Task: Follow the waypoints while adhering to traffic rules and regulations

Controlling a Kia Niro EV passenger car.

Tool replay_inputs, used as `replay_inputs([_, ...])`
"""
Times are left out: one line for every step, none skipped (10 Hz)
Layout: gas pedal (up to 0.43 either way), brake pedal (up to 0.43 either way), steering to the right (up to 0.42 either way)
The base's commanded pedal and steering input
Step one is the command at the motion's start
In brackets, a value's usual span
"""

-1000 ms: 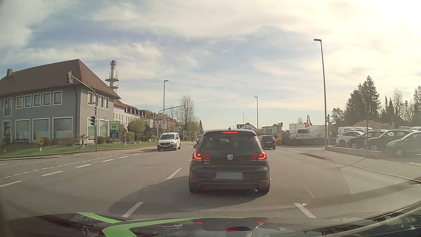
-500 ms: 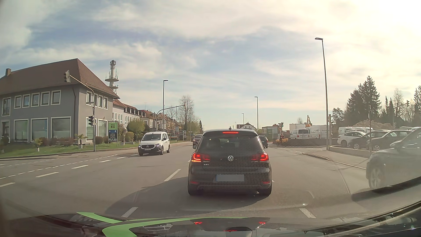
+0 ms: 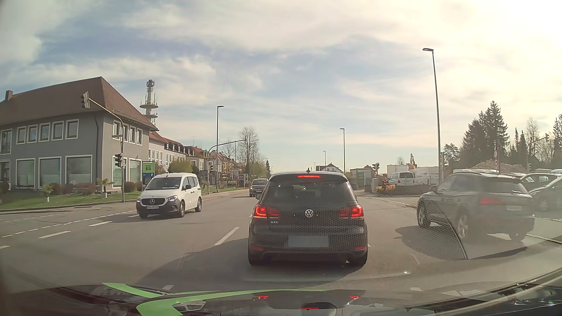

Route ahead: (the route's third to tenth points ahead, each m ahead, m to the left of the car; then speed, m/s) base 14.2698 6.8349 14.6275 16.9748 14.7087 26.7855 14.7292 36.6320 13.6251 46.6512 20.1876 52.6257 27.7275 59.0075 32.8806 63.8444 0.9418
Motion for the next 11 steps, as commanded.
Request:
replay_inputs([0.0,0.159,0.001])
replay_inputs([0.0,0.171,0.001])
replay_inputs([0.0,0.183,0.002])
replay_inputs([0.0,0.189,0.002])
replay_inputs([0.0,0.189,0.001])
replay_inputs([0.0,0.189,0.002])
replay_inputs([0.0,0.195,0.001])
replay_inputs([0.0,0.207,0.002])
replay_inputs([0.0,0.213,0.001])
replay_inputs([0.0,0.213,0.002])
replay_inputs([0.0,0.22,0.001])
